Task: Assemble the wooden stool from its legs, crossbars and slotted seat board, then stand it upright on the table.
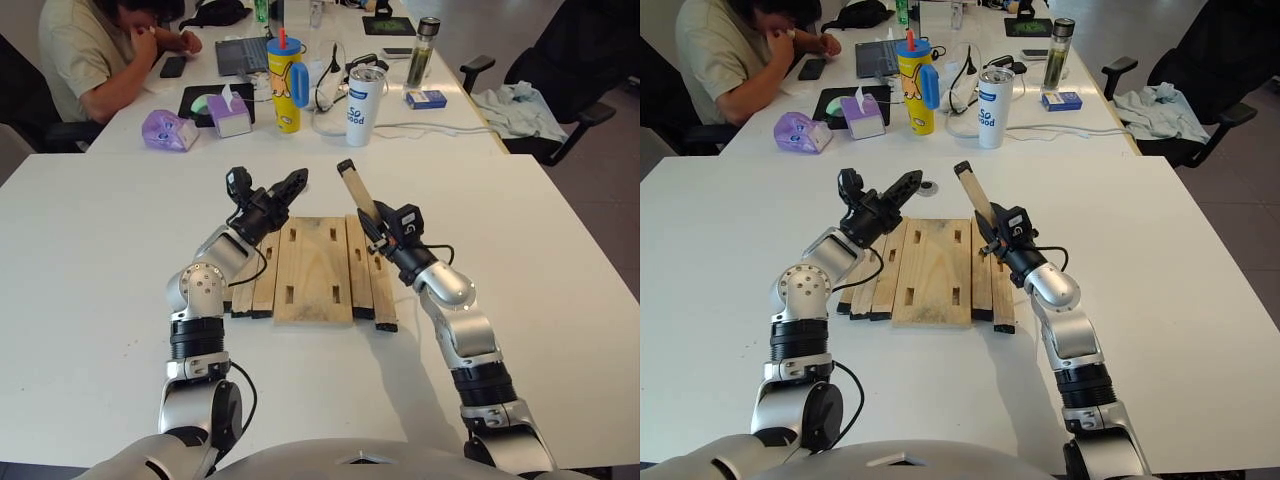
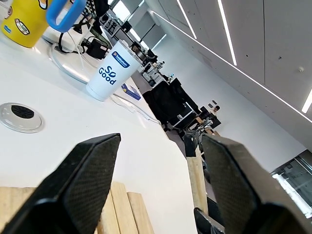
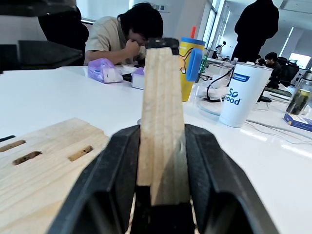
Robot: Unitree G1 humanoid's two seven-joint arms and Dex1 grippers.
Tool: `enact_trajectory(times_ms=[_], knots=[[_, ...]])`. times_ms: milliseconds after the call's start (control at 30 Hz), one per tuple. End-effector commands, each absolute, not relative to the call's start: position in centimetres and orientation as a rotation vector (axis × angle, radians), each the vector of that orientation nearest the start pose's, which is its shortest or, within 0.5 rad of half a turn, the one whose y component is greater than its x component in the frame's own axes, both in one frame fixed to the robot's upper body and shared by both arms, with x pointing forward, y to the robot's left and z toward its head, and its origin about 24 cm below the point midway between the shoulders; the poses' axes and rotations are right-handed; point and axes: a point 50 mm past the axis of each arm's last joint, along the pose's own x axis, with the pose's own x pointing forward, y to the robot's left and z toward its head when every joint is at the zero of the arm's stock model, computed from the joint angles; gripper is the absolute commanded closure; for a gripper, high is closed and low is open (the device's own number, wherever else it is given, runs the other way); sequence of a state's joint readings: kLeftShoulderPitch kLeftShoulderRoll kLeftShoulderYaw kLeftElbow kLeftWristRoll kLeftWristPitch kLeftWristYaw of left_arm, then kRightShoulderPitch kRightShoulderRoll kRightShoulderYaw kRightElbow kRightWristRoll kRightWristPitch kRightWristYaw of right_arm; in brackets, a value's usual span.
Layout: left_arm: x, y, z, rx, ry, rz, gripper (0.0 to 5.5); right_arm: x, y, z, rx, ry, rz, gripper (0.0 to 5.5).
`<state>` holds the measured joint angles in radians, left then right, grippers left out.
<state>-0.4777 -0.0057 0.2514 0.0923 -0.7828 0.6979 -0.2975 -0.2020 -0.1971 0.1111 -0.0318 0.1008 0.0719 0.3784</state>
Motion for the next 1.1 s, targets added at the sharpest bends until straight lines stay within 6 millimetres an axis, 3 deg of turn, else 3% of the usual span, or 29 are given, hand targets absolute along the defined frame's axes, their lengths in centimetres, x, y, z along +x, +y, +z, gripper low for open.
enact_trajectory(times_ms=[33, 233, 800, 1100], knots=[[32.2, 10.8, 12.9, -0.82, 0.136, -0.653, 2.42, 27.6, -11.4, 9.7, -0.113, -0.165, 0.621, 4.2], [32.2, 10.8, 13.4, -0.835, 0.119, -0.667, 2.42, 26.8, -10.3, 9.5, -0.079, -0.154, 0.721, 4.2], [31.7, 10.5, 13.6, -0.853, 0.143, -0.723, 4.99, 26.9, -10.4, 10.0, -0.055, -0.165, 0.729, 4.2], [31.7, 10.7, 12.9, -0.835, 0.167, -0.697, 5.02, 27.5, -10.5, 9.7, -0.13, -0.106, 0.689, 4.2]])
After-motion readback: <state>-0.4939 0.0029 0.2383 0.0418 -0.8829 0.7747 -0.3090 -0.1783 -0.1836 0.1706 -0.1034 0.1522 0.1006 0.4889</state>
